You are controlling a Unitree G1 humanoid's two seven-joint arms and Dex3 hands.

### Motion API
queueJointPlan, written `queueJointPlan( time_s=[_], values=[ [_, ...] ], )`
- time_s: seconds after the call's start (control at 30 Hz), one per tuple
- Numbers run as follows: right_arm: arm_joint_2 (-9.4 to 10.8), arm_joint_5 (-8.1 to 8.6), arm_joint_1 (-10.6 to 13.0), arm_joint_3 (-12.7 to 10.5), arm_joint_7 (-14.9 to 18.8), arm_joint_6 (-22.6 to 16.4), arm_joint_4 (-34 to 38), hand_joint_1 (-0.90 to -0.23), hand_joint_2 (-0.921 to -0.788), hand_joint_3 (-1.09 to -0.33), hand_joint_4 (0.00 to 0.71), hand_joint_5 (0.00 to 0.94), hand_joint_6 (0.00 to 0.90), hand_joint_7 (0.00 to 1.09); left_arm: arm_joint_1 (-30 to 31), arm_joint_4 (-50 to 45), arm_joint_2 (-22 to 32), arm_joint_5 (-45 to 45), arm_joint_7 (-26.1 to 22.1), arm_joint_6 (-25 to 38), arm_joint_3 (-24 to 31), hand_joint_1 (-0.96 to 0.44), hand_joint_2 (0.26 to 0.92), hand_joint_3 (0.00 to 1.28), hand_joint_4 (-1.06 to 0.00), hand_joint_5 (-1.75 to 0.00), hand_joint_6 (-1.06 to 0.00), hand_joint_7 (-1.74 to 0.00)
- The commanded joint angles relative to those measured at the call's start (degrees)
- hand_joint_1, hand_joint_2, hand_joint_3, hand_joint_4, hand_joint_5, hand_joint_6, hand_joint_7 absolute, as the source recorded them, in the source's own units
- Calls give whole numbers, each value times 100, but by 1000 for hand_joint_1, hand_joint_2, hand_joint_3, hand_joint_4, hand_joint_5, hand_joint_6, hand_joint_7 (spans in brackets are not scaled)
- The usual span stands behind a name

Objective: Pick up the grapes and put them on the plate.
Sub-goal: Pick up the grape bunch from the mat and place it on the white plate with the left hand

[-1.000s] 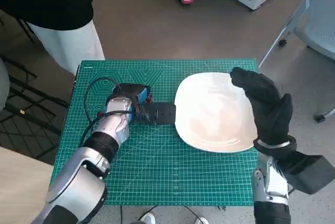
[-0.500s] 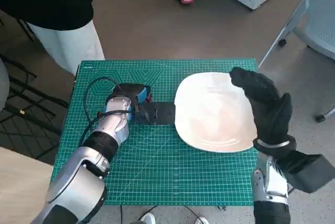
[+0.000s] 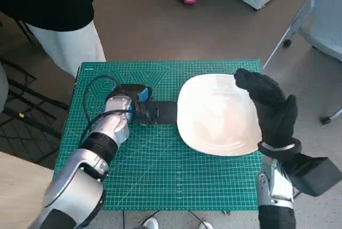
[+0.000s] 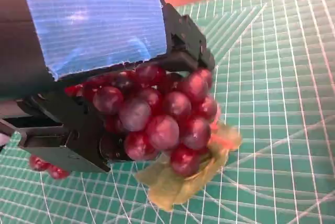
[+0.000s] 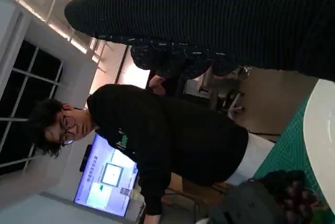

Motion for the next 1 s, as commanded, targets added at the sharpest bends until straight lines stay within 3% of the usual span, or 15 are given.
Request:
queueJointPlan(
  time_s=[0.03,0.1,0.23,0.33,0.63,1.0],
  values=[
    [41,-70,12,14,-24,13,97,-638,-921,-769,324,3,-1,357,155,-1017,400,74,-208,146,79,344,921,322,-400,-1518,-675,-207],
    [50,-73,3,15,-27,13,99,-638,-921,-770,324,3,-1,356,306,-1575,583,99,-301,214,140,314,921,303,-418,-1494,-672,-325],
    [64,-78,-11,17,-36,15,96,-638,-921,-770,323,2,-1,355,648,-2720,953,129,-455,334,320,95,921,274,-430,-1436,-506,-1077],
    [71,-72,-20,15,-35,11,96,-638,-921,-770,323,2,-1,355,912,-3559,1217,134,-541,400,513,30,921,266,-431,-1424,-456,-1295],
    [94,-54,-50,19,-30,8,109,-639,-921,-771,323,2,-1,357,1443,-5102,1630,155,-731,518,971,3,921,247,-448,-1401,-452,-1370],
    [112,-28,-54,34,-19,42,47,-642,-921,-775,321,1,-1,360,1727,-5982,1767,347,-965,543,1184,3,921,286,-408,-1440,-407,-1419]
  ],
)
